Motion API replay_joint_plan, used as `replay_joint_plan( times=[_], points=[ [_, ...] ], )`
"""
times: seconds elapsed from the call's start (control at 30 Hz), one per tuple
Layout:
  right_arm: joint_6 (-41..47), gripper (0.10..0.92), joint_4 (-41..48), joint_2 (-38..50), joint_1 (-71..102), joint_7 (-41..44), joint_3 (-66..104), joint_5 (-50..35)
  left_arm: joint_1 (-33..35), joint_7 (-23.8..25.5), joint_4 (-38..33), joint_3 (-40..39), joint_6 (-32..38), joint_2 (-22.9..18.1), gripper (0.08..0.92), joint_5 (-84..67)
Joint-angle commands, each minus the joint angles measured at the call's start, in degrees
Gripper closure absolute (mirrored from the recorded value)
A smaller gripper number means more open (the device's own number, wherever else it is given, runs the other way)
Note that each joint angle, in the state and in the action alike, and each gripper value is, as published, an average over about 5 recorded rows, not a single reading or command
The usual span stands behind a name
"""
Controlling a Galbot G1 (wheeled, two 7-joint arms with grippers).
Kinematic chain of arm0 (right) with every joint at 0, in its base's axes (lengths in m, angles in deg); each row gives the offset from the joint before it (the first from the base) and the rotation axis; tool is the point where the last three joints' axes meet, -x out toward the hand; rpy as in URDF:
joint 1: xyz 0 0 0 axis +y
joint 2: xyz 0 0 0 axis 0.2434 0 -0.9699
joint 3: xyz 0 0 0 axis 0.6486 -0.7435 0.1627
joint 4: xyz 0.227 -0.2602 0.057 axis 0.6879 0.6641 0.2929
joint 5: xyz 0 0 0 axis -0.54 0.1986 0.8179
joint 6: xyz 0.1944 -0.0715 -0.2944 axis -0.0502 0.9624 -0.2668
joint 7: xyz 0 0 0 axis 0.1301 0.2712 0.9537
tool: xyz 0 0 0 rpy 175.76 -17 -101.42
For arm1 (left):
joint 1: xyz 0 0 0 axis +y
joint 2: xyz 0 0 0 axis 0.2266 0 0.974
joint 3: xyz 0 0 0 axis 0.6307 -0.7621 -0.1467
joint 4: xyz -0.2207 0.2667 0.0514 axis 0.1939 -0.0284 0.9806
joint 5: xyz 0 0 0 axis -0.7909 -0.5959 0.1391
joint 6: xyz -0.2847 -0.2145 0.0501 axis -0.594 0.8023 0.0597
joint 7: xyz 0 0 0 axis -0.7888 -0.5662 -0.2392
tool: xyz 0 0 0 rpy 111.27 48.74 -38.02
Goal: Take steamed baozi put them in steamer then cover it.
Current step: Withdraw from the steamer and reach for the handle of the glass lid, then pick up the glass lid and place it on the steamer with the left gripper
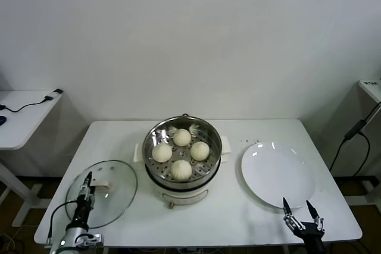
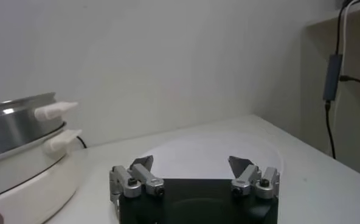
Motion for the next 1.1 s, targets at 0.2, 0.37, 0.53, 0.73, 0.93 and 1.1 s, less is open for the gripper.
replay_joint_plan(
  times=[0.2,0.37,0.53,0.73,0.93,1.1],
  points=[
    [1.0,0.203,-1.1,-0.3,-0.9,-0.6,0.2,0.6,-1.6,-0.1,1.3,0.2,-0.3,-0.2,0.658,0.4],
    [1.6,0.203,-0.8,-0.2,-1.3,-0.8,0.2,1.2,-0.6,1.5,-3.0,0.6,-1.1,0.0,0.803,-3.1],
    [2.1,0.203,-0.8,0.2,-1.5,-0.6,0.2,1.7,1.9,7.2,-13.8,1.9,-4.1,2.5,0.860,-11.5],
    [2.7,0.203,-0.9,0.6,-1.7,-1.2,0.3,3.1,4.5,18.1,-29.4,4.1,-13.2,9.1,0.860,-22.9],
    [4.1,0.203,-0.7,0.4,-1.8,-4.0,1.0,8.5,4.2,25.1,-41.4,2.5,-25.2,15.6,0.860,-26.3],
    [4.9,0.203,-0.8,0.4,-2.4,-4.7,0.7,8.8,-1.0,26.4,-45.4,-10.4,-34.7,16.8,0.860,-23.0]
  ],
)
